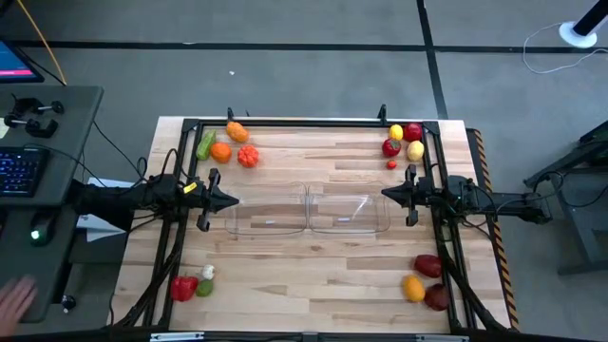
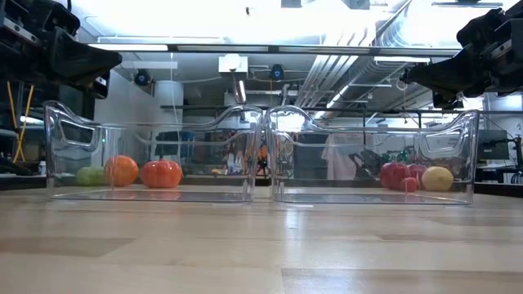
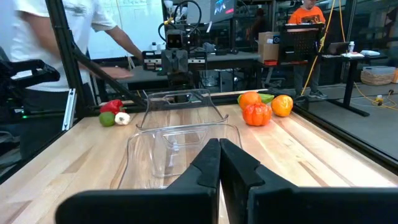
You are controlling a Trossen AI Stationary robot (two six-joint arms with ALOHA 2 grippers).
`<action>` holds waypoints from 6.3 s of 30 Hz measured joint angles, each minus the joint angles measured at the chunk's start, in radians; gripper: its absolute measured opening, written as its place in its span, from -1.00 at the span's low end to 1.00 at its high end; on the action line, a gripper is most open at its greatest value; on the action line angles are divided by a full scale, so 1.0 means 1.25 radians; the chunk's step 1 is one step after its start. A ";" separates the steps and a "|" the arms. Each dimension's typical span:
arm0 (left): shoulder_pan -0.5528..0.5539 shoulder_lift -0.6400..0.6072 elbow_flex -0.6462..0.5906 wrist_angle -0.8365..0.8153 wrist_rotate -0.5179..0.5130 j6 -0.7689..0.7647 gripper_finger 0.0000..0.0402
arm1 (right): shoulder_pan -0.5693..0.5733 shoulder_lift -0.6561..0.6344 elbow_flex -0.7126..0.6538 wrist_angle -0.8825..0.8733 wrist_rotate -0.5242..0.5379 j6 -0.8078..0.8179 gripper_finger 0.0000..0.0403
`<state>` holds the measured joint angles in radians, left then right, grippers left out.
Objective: Sort produce into baskets
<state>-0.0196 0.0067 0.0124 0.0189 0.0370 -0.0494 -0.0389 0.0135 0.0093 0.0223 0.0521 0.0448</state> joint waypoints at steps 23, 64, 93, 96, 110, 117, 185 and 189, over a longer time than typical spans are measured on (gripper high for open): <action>0.000 0.000 0.000 0.000 0.000 0.000 -1.00 | 0.000 0.000 0.000 0.000 0.000 0.000 -1.00; 0.000 0.000 0.000 0.000 0.000 0.000 -1.00 | 0.000 0.000 0.000 0.000 0.000 0.000 -1.00; 0.000 0.000 0.000 0.000 0.000 0.000 -1.00 | 0.000 0.000 0.000 0.000 0.000 0.000 -1.00; 0.000 0.000 0.000 0.000 0.000 0.000 -1.00 | 0.000 0.000 0.000 0.000 0.000 0.000 -1.00; 0.000 0.000 0.000 0.000 0.000 0.000 -1.00 | 0.000 0.000 0.000 0.000 0.000 0.000 -1.00; 0.000 0.000 0.000 0.000 0.000 0.000 -1.00 | 0.000 0.002 0.000 0.097 0.009 -0.015 -1.00; 0.000 0.000 0.000 0.000 0.000 0.000 -1.00 | -0.759 1.157 0.647 -0.451 0.041 0.481 0.92; 0.000 0.000 0.000 0.000 0.000 0.000 -1.00 | -0.757 1.157 0.647 -0.451 0.036 0.481 0.91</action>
<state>-0.0196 0.0068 0.0123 0.0189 0.0372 -0.0495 -0.9857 1.4593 0.8181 -0.5411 0.0968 0.6456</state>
